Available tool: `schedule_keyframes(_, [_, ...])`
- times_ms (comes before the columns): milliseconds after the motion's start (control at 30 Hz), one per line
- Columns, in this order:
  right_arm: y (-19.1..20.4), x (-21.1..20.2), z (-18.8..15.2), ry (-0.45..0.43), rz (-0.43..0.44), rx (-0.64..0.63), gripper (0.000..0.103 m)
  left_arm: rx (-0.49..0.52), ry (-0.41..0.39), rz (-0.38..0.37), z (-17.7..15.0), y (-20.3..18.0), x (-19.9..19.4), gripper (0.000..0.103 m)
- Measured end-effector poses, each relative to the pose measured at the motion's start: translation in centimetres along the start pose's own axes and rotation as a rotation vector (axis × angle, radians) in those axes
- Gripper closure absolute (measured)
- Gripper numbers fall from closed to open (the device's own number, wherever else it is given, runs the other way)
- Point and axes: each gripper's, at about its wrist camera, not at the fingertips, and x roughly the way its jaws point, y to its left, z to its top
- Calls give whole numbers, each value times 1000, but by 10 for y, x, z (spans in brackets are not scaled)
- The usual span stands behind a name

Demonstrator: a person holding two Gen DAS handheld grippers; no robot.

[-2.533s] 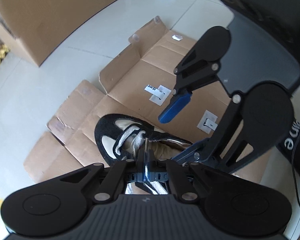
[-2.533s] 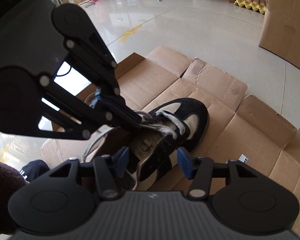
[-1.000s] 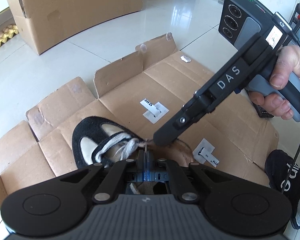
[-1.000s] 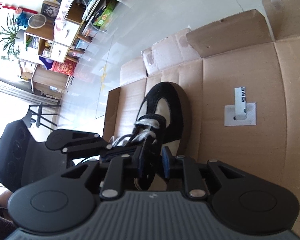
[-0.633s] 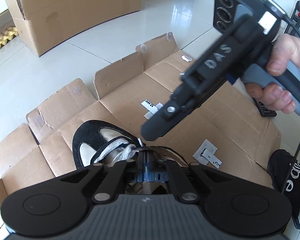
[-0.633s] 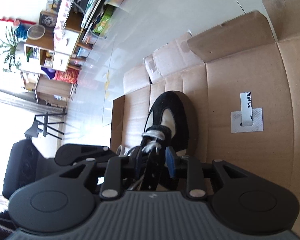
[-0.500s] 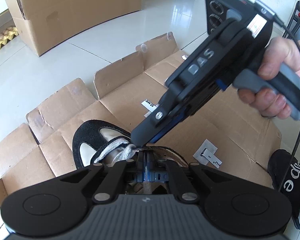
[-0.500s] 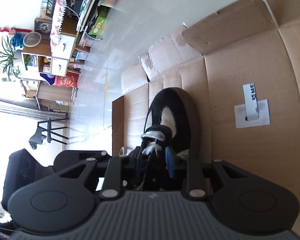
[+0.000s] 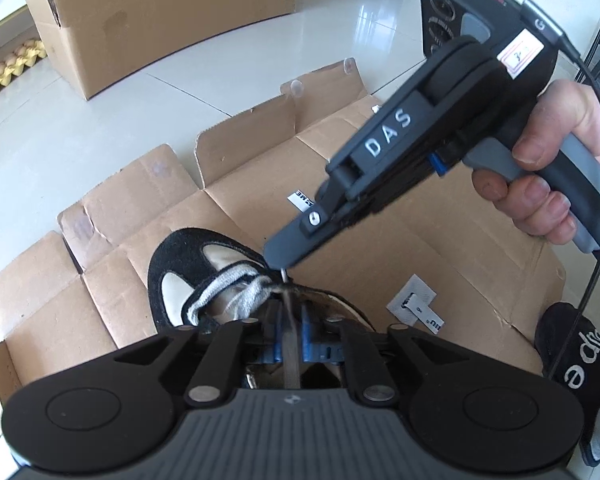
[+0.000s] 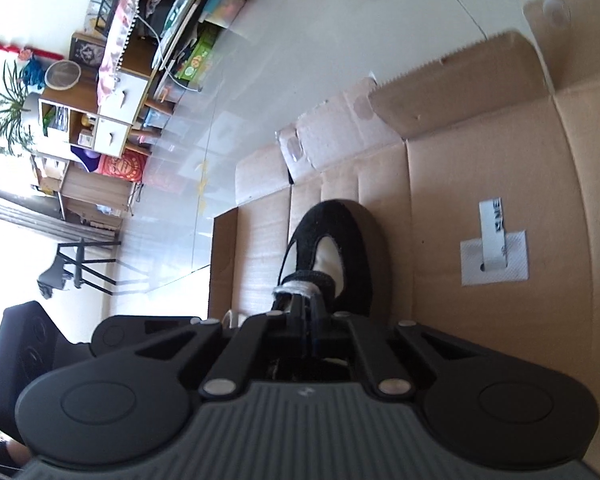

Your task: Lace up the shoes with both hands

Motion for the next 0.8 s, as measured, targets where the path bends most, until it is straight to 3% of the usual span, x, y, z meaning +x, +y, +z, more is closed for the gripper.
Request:
schedule_keyframes(67, [4,-11,7,-57,-72,-69,101,5,0,4,-1,-1,0,84])
schedule_keyframes(167, [19,-13,11,-19,-149,-253,98,13,-1,11,-2,-2,0,86])
schedule_keyframes(233, [39,-12,4,0,-228,-461,89,18,-2,15,-3,-2,1,92])
schedule_keyframes(300, [50,-10,-1,12,-280,-609,75,29,-6,23,-3,-3,1,93])
schedule_keyframes(333, [60,-9,-9,20,-307,-746,70,31,-7,25,-2,-3,2,93])
schedule_keyframes(567, [89,18,-58,121,-380,-1326,70,23,9,56,-4,-3,-11,93])
schedule_keyframes(667, [90,29,-73,145,-392,-1457,71,18,17,71,-5,-4,-17,88])
schedule_keyframes(767, [95,38,-84,152,-404,-1560,80,12,25,85,-5,-4,-23,85])
schedule_keyframes(800, [96,39,-85,152,-406,-1577,89,10,28,90,-6,-4,-25,85])
